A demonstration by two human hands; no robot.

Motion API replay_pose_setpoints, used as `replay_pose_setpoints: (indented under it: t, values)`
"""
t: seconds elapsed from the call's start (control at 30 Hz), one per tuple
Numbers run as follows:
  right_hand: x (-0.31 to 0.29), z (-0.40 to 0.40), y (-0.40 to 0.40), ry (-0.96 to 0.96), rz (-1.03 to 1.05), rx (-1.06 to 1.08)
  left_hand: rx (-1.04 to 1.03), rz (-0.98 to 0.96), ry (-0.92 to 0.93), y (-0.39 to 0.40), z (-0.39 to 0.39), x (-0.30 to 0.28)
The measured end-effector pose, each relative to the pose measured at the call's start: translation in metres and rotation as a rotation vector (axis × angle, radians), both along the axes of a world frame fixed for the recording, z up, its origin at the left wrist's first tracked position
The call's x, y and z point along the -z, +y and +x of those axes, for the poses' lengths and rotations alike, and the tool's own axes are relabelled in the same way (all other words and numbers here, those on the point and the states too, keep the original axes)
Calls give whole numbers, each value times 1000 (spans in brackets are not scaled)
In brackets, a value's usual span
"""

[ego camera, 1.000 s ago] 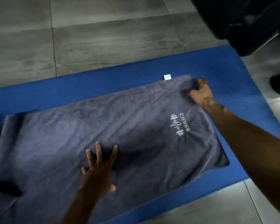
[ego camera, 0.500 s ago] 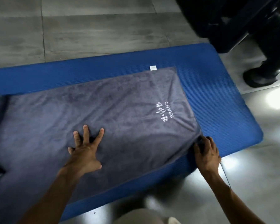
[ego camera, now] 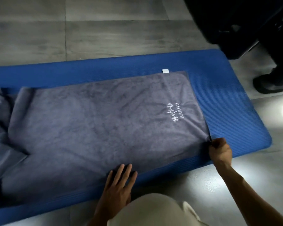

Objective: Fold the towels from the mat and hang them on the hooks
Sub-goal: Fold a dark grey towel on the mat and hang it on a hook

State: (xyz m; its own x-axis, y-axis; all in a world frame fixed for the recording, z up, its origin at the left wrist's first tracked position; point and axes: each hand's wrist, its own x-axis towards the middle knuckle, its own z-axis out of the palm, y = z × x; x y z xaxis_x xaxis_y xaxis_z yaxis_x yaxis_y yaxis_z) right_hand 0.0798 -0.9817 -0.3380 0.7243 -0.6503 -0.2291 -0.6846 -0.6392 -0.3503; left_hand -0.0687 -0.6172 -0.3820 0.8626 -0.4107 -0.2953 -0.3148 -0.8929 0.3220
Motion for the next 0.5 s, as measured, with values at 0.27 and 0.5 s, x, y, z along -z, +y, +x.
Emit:
replay_pose_setpoints:
  t: [0.27, 0.5]
  values:
    - [10, 3, 76, -112, -267, -676, -545, -28, -250, 52, 14, -29]
    - [6, 36, 263, -285, 95, -1316, -1052, 294, -145, 189, 29, -38]
